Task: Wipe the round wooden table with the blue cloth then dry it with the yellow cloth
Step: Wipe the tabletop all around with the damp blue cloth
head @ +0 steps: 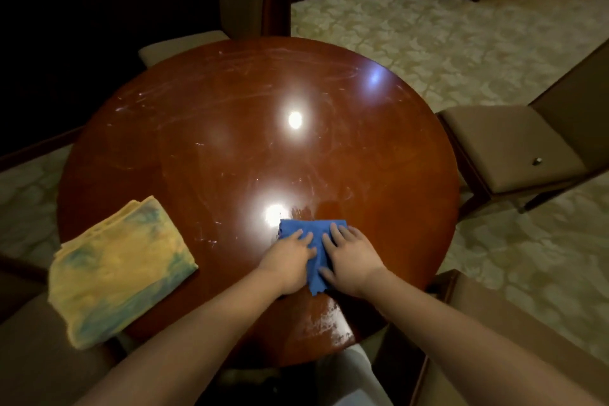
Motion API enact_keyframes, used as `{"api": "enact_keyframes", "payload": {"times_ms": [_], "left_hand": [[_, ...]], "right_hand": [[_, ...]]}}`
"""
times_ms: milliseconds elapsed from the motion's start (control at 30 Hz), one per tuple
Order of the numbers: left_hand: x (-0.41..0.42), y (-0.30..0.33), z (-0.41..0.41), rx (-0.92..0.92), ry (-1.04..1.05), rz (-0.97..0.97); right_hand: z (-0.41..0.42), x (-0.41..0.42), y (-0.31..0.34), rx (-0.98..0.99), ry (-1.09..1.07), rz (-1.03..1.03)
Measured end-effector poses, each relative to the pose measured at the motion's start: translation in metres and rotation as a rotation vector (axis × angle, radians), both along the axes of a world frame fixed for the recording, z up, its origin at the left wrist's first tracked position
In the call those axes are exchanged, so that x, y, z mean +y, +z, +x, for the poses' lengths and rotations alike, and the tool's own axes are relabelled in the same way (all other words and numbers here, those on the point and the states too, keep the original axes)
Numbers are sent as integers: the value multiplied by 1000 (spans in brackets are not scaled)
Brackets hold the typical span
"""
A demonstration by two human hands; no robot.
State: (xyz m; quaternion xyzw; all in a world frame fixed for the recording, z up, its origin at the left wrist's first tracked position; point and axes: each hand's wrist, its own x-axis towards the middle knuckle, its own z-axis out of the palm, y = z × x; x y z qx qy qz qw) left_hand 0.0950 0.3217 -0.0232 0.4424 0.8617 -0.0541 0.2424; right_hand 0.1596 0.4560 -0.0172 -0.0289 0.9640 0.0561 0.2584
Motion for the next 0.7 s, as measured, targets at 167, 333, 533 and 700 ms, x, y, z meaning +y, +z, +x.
{"api": "enact_keyframes", "payload": {"times_ms": [167,333,533,700], "left_hand": [[11,0,-27,-48,71,79],[26,-1,-39,-9,102,49],[-11,-14,2,-32,63,180],[6,-8,-20,-19,185,130]], "right_hand": [[-32,20,-2,-2,-42,-23],[-45,30,0,-22,-58,-66],[0,29,1,-18,31,-108],[-52,33,-2,-73,-6,-91]]}}
